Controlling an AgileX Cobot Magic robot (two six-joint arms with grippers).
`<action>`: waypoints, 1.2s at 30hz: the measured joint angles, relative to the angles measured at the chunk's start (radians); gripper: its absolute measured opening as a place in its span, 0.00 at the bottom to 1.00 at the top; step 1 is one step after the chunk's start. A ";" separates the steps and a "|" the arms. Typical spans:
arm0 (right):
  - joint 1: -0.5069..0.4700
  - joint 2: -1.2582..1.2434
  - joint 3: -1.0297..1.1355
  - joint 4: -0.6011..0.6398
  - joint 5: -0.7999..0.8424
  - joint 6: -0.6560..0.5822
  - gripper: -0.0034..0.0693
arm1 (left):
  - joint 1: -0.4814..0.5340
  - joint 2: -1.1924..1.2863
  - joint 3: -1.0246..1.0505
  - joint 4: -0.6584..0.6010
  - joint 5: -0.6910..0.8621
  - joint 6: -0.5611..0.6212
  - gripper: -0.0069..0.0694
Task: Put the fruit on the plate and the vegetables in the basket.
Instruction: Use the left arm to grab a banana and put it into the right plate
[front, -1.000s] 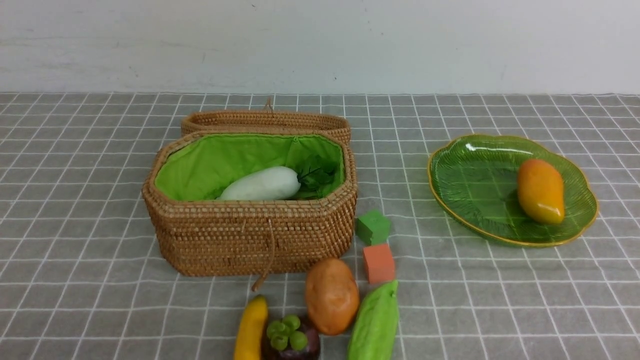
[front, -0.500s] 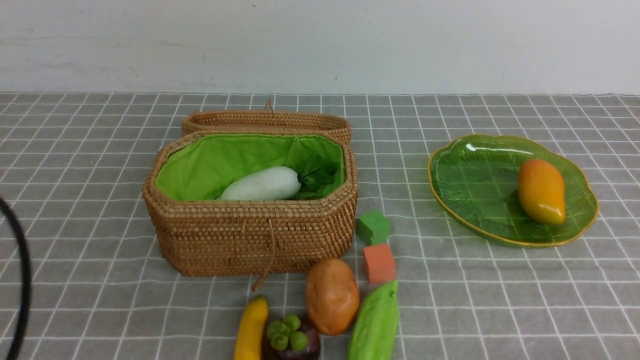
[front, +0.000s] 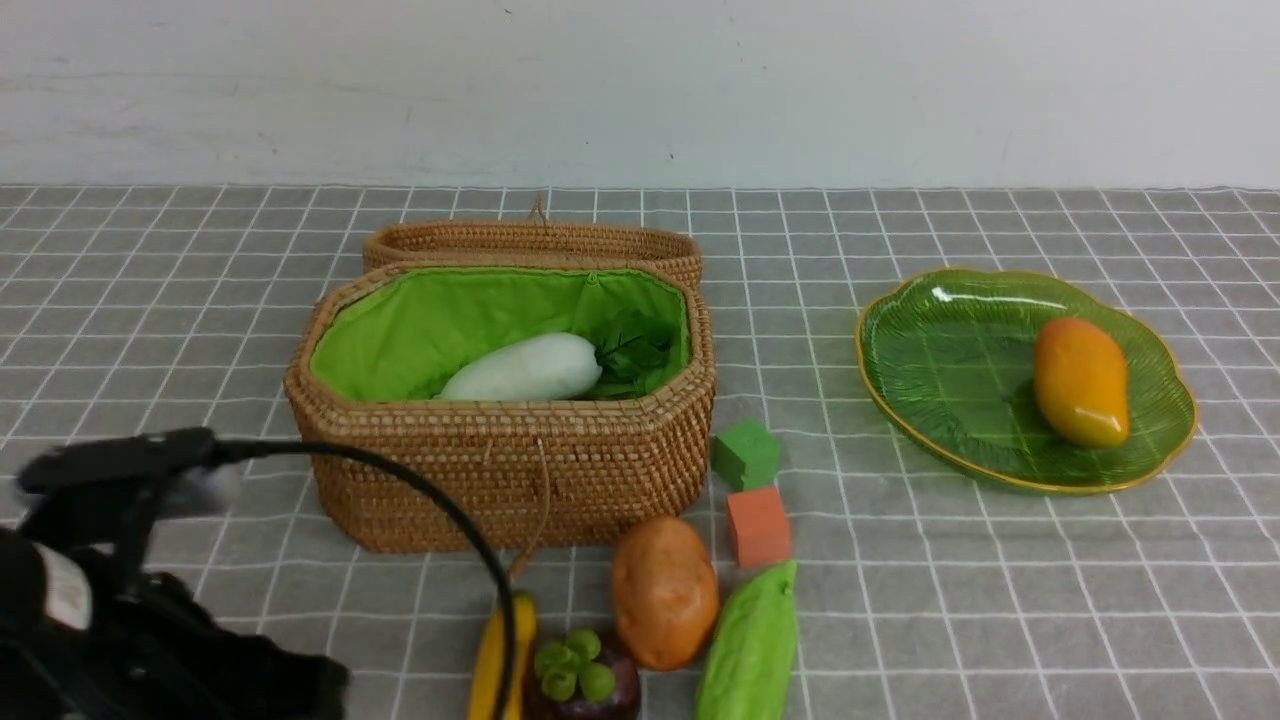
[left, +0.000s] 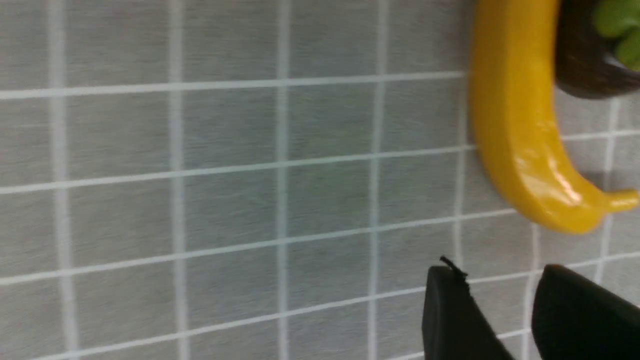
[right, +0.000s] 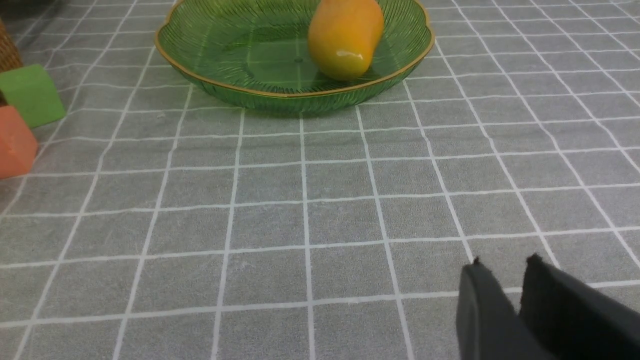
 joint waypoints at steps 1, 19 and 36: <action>0.000 0.000 0.000 0.000 0.000 0.000 0.23 | 0.000 0.000 0.000 -0.005 -0.005 -0.001 0.41; 0.000 0.000 0.000 0.002 -0.001 0.000 0.26 | -0.128 0.450 -0.011 -0.026 -0.348 -0.260 0.83; 0.000 0.000 0.000 0.002 -0.001 0.000 0.27 | -0.128 0.471 -0.018 0.026 -0.314 -0.207 0.49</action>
